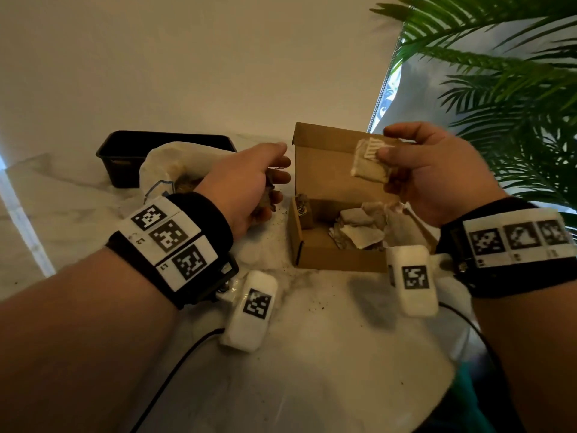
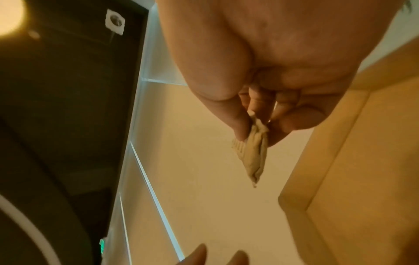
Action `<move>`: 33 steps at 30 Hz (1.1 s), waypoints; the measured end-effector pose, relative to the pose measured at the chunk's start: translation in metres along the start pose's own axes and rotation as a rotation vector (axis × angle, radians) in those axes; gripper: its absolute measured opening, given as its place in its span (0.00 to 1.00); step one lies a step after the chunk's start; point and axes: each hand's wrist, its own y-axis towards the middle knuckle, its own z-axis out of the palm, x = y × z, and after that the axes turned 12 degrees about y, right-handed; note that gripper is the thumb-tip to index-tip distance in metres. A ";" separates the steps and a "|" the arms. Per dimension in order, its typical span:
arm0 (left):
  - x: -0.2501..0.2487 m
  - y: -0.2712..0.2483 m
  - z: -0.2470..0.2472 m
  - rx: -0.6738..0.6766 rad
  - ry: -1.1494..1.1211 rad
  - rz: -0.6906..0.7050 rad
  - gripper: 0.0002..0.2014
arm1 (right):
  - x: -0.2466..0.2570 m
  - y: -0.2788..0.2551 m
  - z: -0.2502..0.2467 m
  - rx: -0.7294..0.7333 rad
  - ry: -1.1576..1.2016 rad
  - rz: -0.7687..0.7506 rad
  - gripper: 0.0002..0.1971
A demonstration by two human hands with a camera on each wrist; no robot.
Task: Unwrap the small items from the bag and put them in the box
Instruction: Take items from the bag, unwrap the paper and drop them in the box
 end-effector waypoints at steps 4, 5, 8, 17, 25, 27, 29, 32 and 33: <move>-0.001 -0.002 0.001 0.006 0.009 -0.002 0.18 | 0.005 0.009 -0.018 0.035 -0.224 0.119 0.13; 0.000 -0.002 0.001 0.007 0.009 -0.005 0.18 | 0.004 0.009 -0.019 0.052 -0.283 0.162 0.13; 0.000 -0.003 0.000 0.008 0.010 -0.005 0.17 | -0.004 0.011 -0.019 0.118 -0.490 0.296 0.12; -0.003 -0.006 -0.001 0.053 -0.090 -0.052 0.24 | -0.006 0.010 0.001 0.217 -1.169 0.260 0.15; -0.010 -0.013 -0.002 0.123 -0.173 -0.005 0.32 | 0.004 0.004 0.023 0.209 -0.839 0.036 0.10; -0.012 -0.013 -0.003 0.132 -0.147 0.007 0.32 | 0.002 0.000 0.038 0.226 -0.644 0.077 0.12; -0.012 -0.013 -0.003 0.153 -0.127 0.017 0.34 | -0.003 -0.001 0.054 0.252 -0.500 0.147 0.13; -0.013 -0.011 -0.004 0.177 -0.112 0.040 0.39 | -0.012 0.000 0.076 0.285 -0.349 0.279 0.16; -0.013 -0.010 -0.005 0.184 -0.103 0.046 0.40 | -0.015 0.001 0.081 0.298 -0.320 0.309 0.17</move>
